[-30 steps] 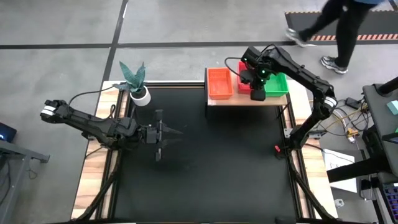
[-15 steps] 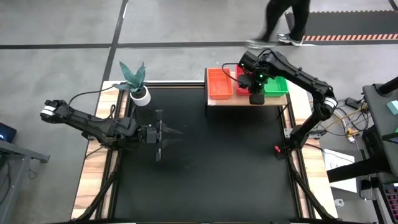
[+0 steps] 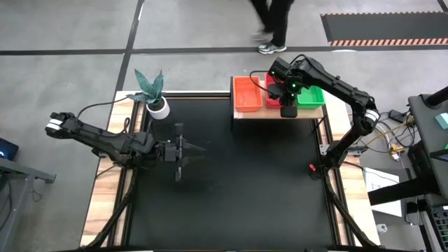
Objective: Stack baskets on shelf by color
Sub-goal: Stack the red bin on the other red bins on the shelf
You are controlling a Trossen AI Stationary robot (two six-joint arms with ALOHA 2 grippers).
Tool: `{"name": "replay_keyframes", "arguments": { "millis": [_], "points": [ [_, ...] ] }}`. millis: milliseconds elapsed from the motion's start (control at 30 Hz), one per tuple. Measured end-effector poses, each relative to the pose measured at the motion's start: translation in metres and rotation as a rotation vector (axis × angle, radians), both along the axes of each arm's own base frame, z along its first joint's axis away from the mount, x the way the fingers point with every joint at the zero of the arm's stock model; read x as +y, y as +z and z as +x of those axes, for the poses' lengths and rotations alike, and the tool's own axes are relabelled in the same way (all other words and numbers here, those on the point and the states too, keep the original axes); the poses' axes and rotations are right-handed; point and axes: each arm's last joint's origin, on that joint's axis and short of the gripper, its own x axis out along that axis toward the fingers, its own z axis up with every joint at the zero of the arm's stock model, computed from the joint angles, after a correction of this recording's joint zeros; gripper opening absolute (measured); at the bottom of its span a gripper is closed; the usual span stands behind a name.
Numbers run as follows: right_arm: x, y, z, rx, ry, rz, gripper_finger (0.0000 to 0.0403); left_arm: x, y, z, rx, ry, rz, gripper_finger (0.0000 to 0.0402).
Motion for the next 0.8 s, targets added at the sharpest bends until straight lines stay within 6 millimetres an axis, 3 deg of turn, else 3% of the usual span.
{"name": "replay_keyframes", "arguments": {
  "millis": [267,800],
  "points": [
    [0.000,0.003,-0.002,0.004,-0.003,-0.030,0.0081,0.000,0.000,0.000,0.000,0.000,0.000,0.0086],
    [0.001,0.035,-0.005,-0.062,-0.087,-0.096,0.0154,0.000,0.000,0.000,-0.001,0.000,0.002,0.0086]
  ]
}}
